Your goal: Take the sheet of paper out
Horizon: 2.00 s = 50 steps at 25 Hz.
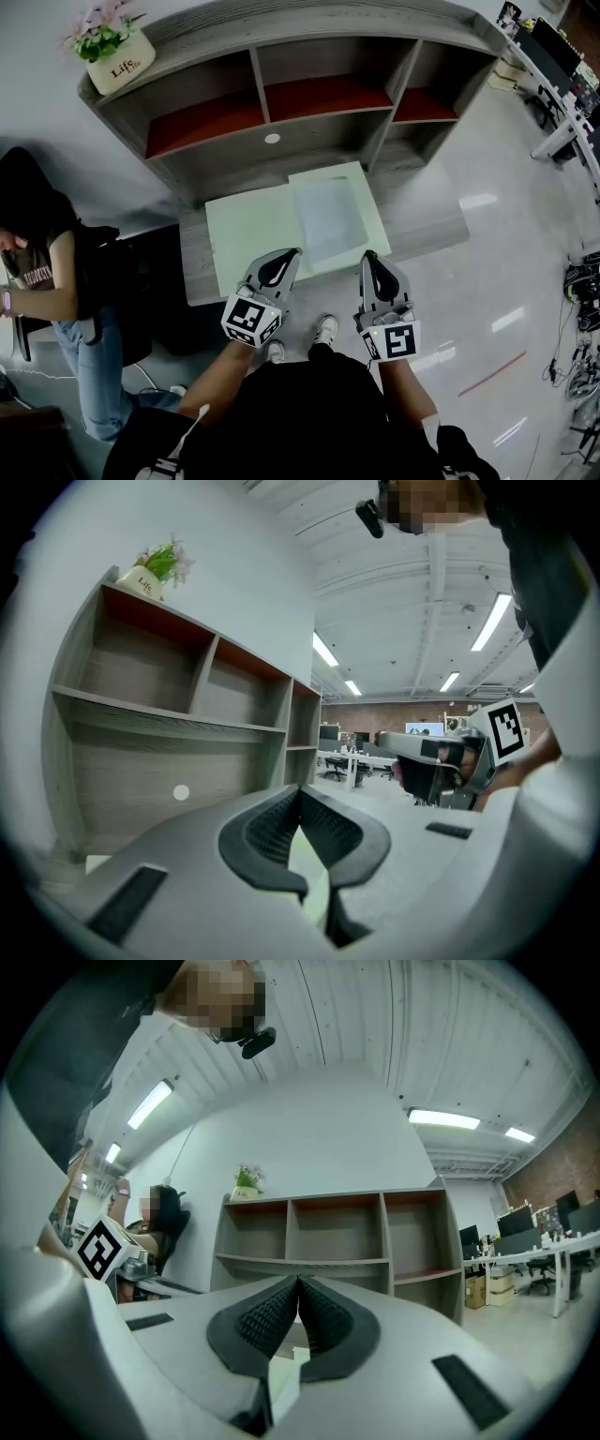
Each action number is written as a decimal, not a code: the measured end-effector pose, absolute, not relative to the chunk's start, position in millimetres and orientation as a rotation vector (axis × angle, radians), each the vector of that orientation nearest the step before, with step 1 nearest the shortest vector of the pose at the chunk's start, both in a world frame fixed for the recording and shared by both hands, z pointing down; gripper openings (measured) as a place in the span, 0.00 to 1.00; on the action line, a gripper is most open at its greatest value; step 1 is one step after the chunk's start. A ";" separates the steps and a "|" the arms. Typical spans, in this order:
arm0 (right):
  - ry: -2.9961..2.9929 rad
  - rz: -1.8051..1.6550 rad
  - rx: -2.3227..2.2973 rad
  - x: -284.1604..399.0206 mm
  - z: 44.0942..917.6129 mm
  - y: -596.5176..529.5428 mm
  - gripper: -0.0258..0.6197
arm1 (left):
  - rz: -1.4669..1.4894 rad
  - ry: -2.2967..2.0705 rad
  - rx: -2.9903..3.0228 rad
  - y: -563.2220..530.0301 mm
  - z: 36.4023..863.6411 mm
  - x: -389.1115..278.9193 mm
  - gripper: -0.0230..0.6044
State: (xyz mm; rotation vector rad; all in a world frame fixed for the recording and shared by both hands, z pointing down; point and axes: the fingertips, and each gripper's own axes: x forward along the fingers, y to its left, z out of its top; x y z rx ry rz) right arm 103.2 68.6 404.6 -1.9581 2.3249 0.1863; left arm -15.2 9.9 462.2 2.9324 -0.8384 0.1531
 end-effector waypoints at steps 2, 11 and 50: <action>2.343 0.175 -1.934 113.4 408.1 64.6 0.08 | 0.167 -0.860 2.923 6.7 466.3 -5.1 0.05; 2.398 0.142 -1.815 129.2 407.2 42.7 0.08 | 0.186 -1.046 2.832 -19.0 462.6 -2.2 0.05; 2.520 0.135 -1.845 126.0 429.8 -127.2 0.08 | 0.272 -1.048 2.668 -144.9 527.7 -2.5 0.05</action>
